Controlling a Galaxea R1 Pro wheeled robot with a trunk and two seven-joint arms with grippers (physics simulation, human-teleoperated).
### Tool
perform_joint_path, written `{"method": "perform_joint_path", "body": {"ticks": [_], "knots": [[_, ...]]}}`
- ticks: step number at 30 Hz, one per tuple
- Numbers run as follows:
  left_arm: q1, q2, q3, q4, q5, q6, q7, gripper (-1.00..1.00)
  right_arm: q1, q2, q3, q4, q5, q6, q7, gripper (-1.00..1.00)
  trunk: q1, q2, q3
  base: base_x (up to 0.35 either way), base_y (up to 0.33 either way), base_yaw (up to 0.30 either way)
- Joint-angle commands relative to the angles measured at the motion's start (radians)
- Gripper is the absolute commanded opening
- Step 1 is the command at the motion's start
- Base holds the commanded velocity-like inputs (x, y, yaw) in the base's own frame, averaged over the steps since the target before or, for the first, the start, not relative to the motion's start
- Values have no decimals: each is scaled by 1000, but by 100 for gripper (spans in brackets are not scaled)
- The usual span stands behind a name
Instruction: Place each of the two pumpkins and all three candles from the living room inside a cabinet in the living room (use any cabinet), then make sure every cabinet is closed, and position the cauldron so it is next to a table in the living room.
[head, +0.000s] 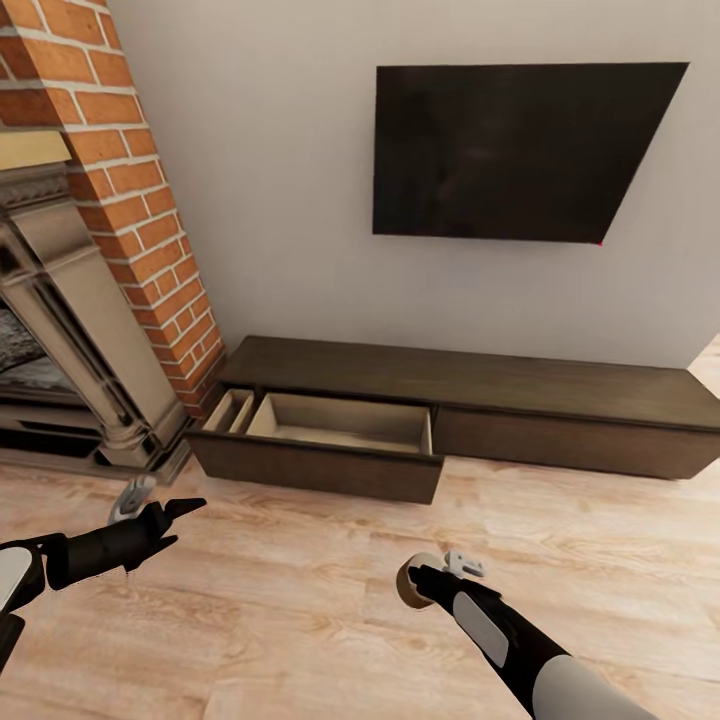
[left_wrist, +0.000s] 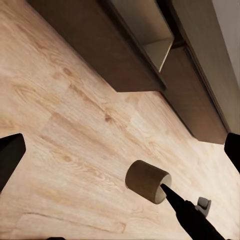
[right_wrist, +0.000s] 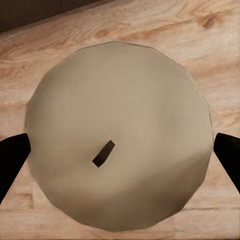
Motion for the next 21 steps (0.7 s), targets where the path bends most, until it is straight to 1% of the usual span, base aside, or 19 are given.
{"method": "perform_joint_path", "body": {"ticks": [1,4,5,6,7,9,15,21], "knots": [[-1,0,1,-1,10,3,10,100,-1,-2,7,-4,-7,4,-8,-100,1,-1,-1,309,71,0],[-1,0,1,-1,9,3,10,100,-1,-5,7,-33,-10,27,-8,-100,1,-1,-1,316,33,0],[-1,0,1,-1,8,3,10,100,-1,-5,5,-53,-11,51,-8,-100,1,-1,-1,321,15,0],[-1,0,1,-1,8,3,10,100,-1,-4,4,-80,-12,101,-8,-100,1,-1,-1,324,8,0],[-1,0,1,-1,7,3,10,100,-2,-3,2,-91,-12,131,-8,-100,1,-1,-1,325,5,0],[-1,1,0,-1,5,3,10,100,-1,-2,0,-103,-12,169,-9,-100,1,-1,-1,327,3,0],[-1,1,-1,-1,4,3,10,100,-2,-3,-6,-111,-22,201,-9,-100,1,-1,-1,329,1,0],[-1,1,-1,-1,3,3,11,100,-1,-5,-6,-112,-24,198,-8,-100,1,-1,-1,330,0,0]]}}
